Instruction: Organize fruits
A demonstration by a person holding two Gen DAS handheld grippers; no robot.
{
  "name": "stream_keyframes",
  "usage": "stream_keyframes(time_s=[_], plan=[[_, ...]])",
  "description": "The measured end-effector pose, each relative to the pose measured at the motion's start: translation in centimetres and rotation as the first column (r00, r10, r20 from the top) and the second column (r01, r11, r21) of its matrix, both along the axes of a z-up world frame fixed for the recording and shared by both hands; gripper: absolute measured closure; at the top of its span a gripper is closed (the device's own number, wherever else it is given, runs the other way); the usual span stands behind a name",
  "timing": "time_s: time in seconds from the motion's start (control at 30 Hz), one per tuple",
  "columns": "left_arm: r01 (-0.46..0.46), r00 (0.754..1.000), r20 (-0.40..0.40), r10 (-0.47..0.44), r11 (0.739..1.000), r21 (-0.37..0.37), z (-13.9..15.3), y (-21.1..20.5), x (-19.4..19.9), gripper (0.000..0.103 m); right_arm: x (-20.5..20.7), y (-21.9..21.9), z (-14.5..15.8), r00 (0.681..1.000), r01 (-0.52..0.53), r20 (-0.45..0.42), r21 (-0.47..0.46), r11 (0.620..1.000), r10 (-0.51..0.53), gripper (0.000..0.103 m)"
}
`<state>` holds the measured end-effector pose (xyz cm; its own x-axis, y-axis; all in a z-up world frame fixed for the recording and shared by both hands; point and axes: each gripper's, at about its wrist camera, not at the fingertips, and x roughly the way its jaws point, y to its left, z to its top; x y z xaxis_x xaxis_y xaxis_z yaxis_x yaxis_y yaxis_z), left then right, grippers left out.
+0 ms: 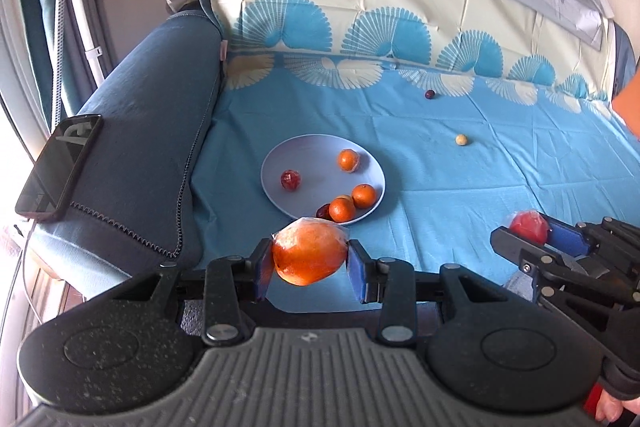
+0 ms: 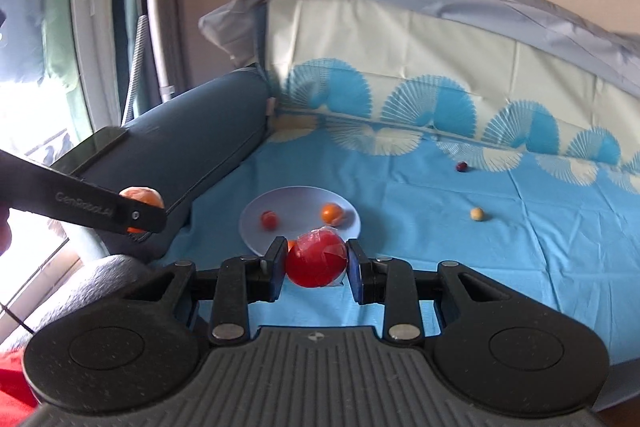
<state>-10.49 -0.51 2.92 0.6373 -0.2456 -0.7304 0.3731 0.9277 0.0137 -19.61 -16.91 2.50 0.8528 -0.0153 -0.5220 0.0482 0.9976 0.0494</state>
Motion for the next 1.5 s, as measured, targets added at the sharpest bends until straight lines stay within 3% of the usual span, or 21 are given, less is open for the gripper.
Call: stream_keyframes(time_s=[0.4,1.5], plan=[[-0.009,1.000,0.027,0.010,0.999,-0.041,0.6,0.8,-0.8,0.060,-1.0,1.1,1.1,1.000,-0.013,0.015,-0.043,0.999,0.013,0.070],[-0.026,0.999,-0.032,0.025,0.999,-0.035,-0.9,1.0,2.1,0.060,1.4,0.8,-0.1,0.999,-0.019,-0.044,-0.034,0.999,0.017,0.070]])
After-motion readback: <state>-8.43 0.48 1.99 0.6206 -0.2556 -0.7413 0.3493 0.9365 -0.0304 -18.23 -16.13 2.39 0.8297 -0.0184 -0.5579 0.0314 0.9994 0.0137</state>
